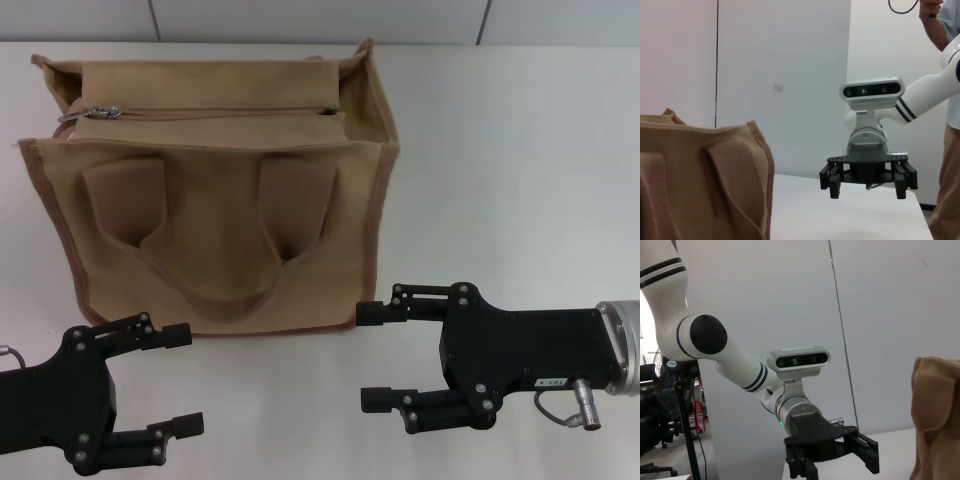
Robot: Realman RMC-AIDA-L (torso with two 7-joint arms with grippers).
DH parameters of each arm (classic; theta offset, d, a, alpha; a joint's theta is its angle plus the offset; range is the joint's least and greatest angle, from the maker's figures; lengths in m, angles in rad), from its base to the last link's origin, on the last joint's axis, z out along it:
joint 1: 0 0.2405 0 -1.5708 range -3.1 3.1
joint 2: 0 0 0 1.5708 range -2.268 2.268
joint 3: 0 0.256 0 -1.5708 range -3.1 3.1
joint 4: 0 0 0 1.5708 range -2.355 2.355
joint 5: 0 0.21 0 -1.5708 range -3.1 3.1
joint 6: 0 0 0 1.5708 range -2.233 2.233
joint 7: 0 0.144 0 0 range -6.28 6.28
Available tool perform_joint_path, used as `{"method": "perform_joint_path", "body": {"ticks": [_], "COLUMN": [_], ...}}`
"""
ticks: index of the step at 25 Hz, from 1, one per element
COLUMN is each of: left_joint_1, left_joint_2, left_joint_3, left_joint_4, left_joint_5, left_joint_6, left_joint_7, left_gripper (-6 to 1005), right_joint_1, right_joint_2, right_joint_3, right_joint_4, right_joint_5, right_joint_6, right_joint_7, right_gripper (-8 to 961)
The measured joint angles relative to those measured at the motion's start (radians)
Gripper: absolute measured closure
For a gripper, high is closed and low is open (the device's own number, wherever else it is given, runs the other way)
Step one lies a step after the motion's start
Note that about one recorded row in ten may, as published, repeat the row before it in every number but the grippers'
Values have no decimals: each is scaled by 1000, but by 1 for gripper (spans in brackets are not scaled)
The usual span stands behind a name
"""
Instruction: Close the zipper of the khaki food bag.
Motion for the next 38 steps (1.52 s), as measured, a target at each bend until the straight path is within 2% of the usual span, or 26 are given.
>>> {"method": "perform_joint_path", "body": {"ticks": [9,13,15,16,17,19,20,21,22,26,31,36,38], "left_joint_1": [-1,0,6,23,23,44,57,88,88,138,117,69,42], "left_joint_2": [0,-13,-24,-26,-26,-25,-25,-35,-35,-45,-48,-48,-48], "left_joint_3": [-7,-72,-148,-236,-236,-347,-416,-537,-537,-689,-751,-728,-693], "left_joint_4": [1,1,2,-1,-1,-15,-25,-50,-50,-145,-174,-178,-179], "left_joint_5": [0,1,1,1,1,-3,-6,-21,-21,-101,-119,-101,-86], "left_joint_6": [-6,-53,-80,-83,-83,-67,-49,-13,-13,-25,-95,-176,-215], "left_joint_7": [7,11,17,32,32,49,62,120,120,245,243,226,226], "left_gripper": [214,215,215,215,215,215,215,215,215,215,215,216,216], "right_joint_1": [4,4,3,3,3,3,3,1,1,-2,2,0,-1], "right_joint_2": [0,3,6,10,11,13,15,22,22,37,38,39,39], "right_joint_3": [0,0,1,1,1,1,1,2,2,2,2,0,0], "right_joint_4": [0,0,0,0,0,1,1,1,1,3,8,8,9], "right_joint_5": [2,2,2,2,2,2,2,2,2,2,2,1,0], "right_joint_6": [0,0,0,0,1,2,4,9,9,12,12,12,12], "right_joint_7": [-1,-3,-3,-3,-3,-4,-4,-8,-8,-34,-43,-44,-44], "right_gripper": [210,210,210,210,210,210,210,210,210,211,211,211,210]}}
